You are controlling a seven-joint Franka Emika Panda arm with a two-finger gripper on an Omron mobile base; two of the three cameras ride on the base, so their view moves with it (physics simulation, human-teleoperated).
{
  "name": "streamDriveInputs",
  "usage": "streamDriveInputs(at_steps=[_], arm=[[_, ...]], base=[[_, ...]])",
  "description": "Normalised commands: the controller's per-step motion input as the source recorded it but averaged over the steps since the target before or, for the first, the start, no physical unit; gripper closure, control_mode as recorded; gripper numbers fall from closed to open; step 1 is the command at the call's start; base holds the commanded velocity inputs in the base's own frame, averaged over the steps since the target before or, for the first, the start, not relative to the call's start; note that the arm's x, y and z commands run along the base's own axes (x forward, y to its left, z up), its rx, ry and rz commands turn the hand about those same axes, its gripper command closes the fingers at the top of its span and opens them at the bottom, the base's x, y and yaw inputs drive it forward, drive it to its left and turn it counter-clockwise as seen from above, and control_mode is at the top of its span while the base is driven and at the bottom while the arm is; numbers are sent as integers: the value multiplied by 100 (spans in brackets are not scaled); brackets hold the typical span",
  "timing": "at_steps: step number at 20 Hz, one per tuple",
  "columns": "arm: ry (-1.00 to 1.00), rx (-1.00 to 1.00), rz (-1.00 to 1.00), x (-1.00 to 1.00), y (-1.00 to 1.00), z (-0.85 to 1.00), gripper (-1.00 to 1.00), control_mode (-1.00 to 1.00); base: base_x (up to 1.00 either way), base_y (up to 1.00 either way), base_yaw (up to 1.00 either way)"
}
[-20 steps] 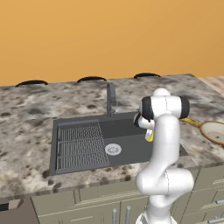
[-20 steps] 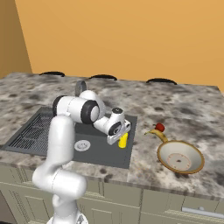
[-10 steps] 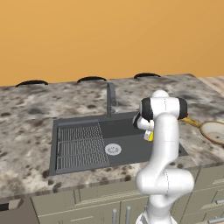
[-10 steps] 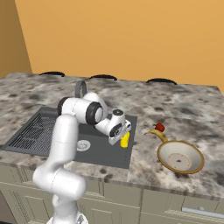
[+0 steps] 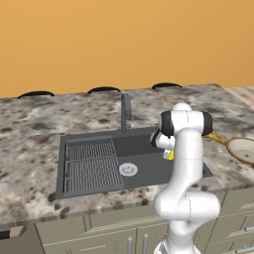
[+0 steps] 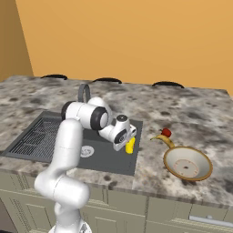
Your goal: Remove the bell pepper and banana from the sink. Then move the bowl and cup from the counter to the sink for washing.
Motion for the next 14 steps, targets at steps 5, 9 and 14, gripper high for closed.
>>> streamDriveInputs(at_steps=[5, 9, 14], arm=[[2, 0, 0, 7, -10, -5, -100, -100], [8, 1, 0, 5, -7, 16, -100, -100], [5, 1, 0, 1, -2, 28, -100, -100]], base=[[0, 0, 0], [0, 0, 0], [0, 0, 0]])
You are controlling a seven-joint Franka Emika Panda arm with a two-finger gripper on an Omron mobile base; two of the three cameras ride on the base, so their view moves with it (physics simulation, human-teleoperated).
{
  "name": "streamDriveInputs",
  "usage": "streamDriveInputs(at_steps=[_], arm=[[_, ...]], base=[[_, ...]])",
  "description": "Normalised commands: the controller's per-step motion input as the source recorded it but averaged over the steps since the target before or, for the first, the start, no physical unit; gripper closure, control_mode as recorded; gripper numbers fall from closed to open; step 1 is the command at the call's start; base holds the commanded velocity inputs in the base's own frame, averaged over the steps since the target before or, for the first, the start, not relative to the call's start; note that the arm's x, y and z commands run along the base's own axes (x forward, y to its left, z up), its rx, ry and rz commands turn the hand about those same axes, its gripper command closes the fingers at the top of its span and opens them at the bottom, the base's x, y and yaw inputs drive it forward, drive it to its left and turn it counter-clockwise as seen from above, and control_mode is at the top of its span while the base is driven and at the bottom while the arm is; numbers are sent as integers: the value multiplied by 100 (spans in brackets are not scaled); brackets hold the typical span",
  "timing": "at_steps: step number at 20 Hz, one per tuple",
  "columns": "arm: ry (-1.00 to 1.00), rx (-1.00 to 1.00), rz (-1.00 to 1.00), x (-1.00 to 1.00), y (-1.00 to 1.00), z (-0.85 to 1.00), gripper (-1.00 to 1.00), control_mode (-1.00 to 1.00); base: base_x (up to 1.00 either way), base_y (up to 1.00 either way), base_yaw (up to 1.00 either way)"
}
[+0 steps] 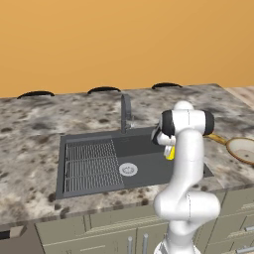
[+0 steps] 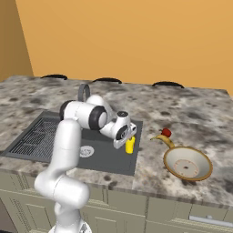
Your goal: Remove the bell pepper and banana from the sink. Then move the bowl and cup from the counter to the sink for washing.
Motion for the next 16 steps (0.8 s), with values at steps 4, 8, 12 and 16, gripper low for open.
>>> streamDriveInputs(at_steps=[4, 8, 12, 16], arm=[[2, 0, -1, -6, -3, 35, -100, -100], [0, 0, -5, -19, -1, 39, -100, -100], [1, 0, -5, -25, -1, 42, -100, -100], [0, 0, -5, -32, -2, 41, -100, -100]], base=[[0, 0, 0], [0, 0, 0], [0, 0, 0], [0, 0, 0]])
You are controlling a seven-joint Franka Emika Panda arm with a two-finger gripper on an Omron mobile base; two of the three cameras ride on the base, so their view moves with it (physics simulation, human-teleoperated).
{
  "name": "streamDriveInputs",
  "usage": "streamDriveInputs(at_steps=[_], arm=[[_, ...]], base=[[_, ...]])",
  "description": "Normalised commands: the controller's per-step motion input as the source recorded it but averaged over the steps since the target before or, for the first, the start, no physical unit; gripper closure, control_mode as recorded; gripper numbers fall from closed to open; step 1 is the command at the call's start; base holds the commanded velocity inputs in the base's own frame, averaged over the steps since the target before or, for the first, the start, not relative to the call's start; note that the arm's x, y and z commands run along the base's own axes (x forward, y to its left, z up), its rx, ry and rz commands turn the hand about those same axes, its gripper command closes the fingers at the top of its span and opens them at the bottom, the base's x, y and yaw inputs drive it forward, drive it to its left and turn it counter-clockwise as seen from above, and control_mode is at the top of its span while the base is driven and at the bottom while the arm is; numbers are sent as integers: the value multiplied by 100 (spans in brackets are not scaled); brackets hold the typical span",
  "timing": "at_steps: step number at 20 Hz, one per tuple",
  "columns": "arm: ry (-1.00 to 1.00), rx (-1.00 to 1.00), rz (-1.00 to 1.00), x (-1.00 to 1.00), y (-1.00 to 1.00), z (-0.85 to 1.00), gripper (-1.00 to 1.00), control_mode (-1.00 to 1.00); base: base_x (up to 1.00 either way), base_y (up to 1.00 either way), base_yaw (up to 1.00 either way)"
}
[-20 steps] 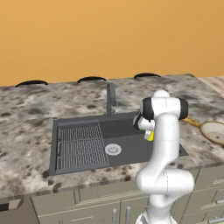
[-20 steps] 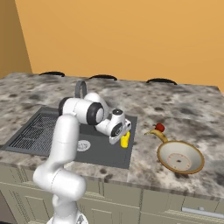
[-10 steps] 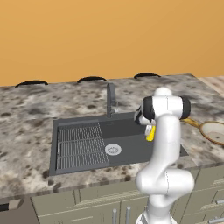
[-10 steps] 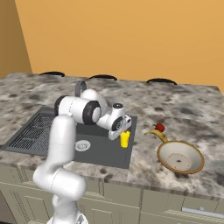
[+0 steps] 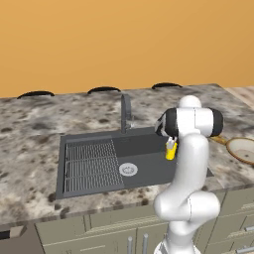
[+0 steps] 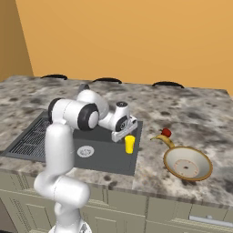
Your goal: Remove the bell pepper and banana from the sink. Then move the bowl and cup from the counter to the sink for washing.
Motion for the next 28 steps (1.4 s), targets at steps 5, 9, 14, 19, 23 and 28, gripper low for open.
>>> streamDriveInputs(at_steps=[5, 9, 14, 19, 23, 28], arm=[[0, 0, -11, -33, 0, 41, -100, -100], [0, 0, -20, -37, 0, 36, -100, -100], [0, 0, -25, -38, 0, 34, -100, -100], [-2, 0, -28, -40, 0, 29, -100, -100], [-2, 0, -29, -37, -4, 25, -100, -100], [0, 0, -27, -34, -10, 22, -100, -100]], base=[[0, 0, 0], [0, 0, 0], [0, 0, 0], [0, 0, 0], [0, 0, 0], [0, 0, 0]])
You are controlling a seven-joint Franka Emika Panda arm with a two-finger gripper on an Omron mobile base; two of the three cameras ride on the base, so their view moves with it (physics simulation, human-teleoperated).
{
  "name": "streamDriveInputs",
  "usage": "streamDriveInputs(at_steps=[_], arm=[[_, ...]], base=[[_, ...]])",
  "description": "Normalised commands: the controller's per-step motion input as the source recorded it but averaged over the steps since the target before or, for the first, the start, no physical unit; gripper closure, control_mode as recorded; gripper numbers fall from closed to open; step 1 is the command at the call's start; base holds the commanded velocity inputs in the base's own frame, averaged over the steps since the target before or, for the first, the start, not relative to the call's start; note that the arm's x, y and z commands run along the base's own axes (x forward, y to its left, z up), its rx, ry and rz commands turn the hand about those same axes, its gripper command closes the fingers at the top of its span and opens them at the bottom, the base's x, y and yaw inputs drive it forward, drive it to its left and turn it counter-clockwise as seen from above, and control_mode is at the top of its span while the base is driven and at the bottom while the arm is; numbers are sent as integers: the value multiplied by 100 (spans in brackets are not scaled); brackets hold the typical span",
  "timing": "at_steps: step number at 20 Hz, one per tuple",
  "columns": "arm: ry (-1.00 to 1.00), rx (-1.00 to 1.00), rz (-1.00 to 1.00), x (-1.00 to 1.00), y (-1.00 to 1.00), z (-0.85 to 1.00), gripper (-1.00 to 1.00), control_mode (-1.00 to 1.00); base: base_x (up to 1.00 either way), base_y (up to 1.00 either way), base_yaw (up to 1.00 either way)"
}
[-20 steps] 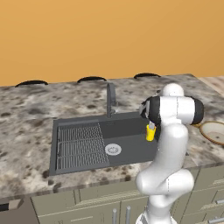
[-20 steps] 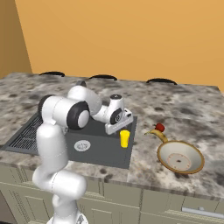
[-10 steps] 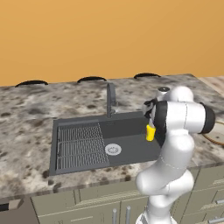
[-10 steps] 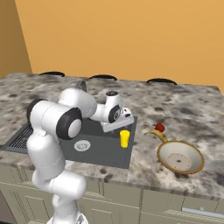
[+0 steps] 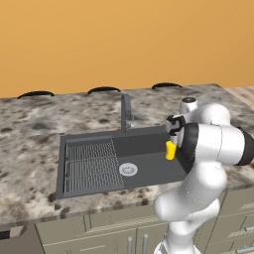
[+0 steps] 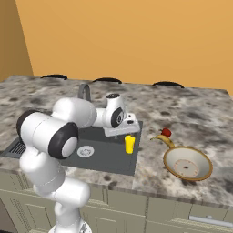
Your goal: Remove the bell pepper and banana from the sink. Then move the bowl and cup from the counter to the sink for washing.
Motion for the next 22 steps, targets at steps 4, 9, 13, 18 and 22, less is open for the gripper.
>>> streamDriveInputs(at_steps=[4, 9, 13, 18, 22], arm=[[0, 0, -18, -36, -16, 21, -100, -100], [0, 0, -5, -36, -23, 20, -100, -100], [0, 0, 0, -38, -29, 14, -100, -100], [0, -2, 0, -42, -28, 10, -100, -100], [0, -2, 0, -45, -26, 10, -100, -100]], base=[[0, 0, 0], [0, 0, 0], [0, 0, 0], [0, 0, 0], [0, 0, 0]])
